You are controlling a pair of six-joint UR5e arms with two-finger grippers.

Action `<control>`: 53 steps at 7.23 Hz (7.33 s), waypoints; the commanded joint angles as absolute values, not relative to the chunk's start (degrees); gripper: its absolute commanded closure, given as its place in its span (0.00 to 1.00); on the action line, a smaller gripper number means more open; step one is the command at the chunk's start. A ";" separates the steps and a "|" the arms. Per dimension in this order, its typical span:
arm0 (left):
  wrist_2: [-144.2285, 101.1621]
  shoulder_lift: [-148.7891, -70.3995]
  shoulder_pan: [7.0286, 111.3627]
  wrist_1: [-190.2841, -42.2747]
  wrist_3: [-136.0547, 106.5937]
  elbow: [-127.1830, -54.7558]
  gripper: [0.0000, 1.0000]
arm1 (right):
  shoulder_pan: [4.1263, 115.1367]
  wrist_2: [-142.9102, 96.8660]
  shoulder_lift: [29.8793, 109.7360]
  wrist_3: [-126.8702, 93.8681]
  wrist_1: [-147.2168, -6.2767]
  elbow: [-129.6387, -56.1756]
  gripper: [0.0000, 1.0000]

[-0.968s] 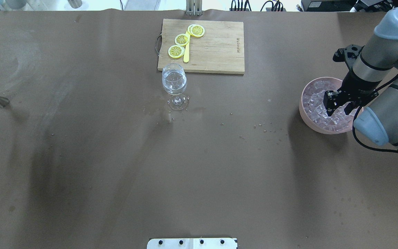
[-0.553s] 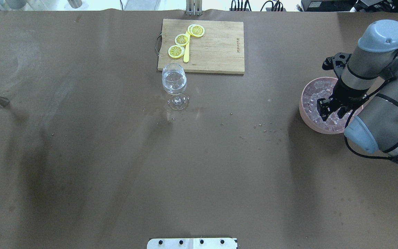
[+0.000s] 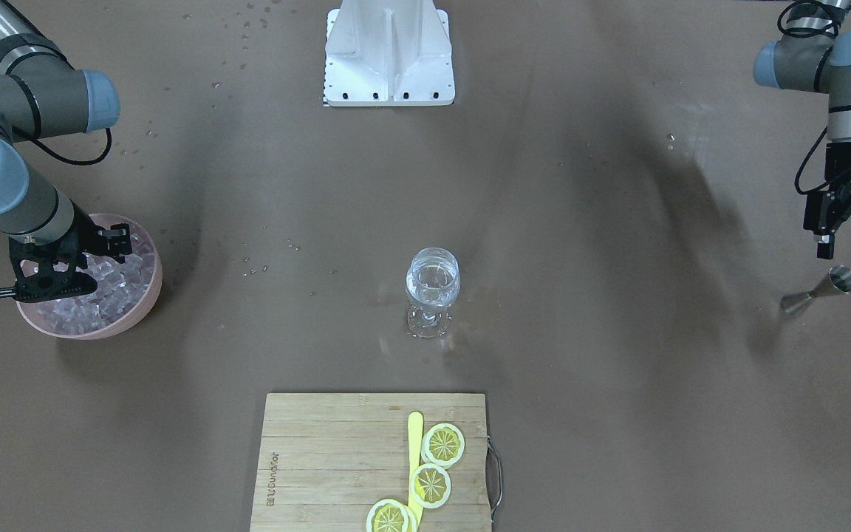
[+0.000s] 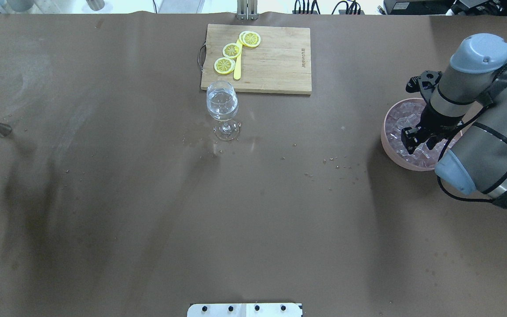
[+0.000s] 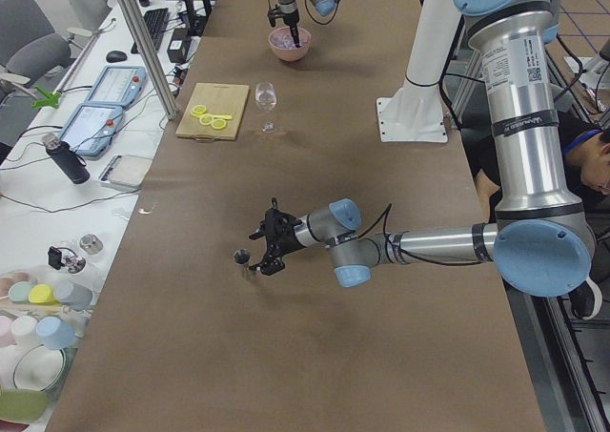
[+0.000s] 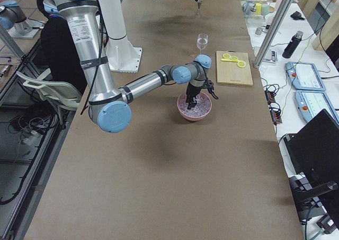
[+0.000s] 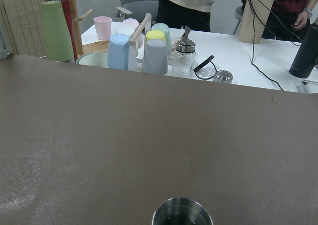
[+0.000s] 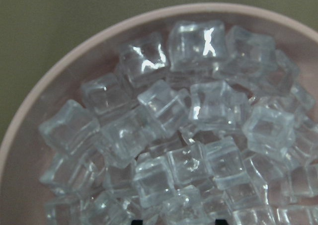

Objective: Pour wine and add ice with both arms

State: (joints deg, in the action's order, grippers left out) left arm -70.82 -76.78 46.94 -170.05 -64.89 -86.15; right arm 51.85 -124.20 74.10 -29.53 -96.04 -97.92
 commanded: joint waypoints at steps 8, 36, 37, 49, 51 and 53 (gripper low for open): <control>-62.40 -81.65 40.78 -174.99 -62.05 -75.50 0.04 | 53.61 -124.63 73.56 -29.00 -96.24 -98.44 0.64; -59.06 -88.24 40.87 -178.15 -65.30 -66.01 0.58 | 59.68 -129.55 70.93 -28.04 -102.04 -103.62 1.00; -59.15 -88.24 40.96 -178.24 -65.30 -66.01 0.64 | 60.29 -129.55 70.23 -26.56 -102.13 -103.54 1.00; -59.24 -88.42 41.84 -155.01 -59.33 -93.91 0.82 | 63.02 -130.08 64.51 -26.37 -109.60 -102.92 1.00; -58.63 -93.30 41.49 -143.75 -53.04 -100.53 0.82 | 63.02 -130.08 64.42 -26.37 -109.60 -102.92 1.00; -50.57 -106.98 37.74 -129.72 -49.22 -101.25 0.83 | 63.02 -129.99 64.25 -26.72 -109.69 -102.92 1.00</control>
State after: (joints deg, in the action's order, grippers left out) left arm -54.84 -98.81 40.51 -138.85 -51.13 -100.38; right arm 63.01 -130.06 64.28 -26.53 -109.65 -102.92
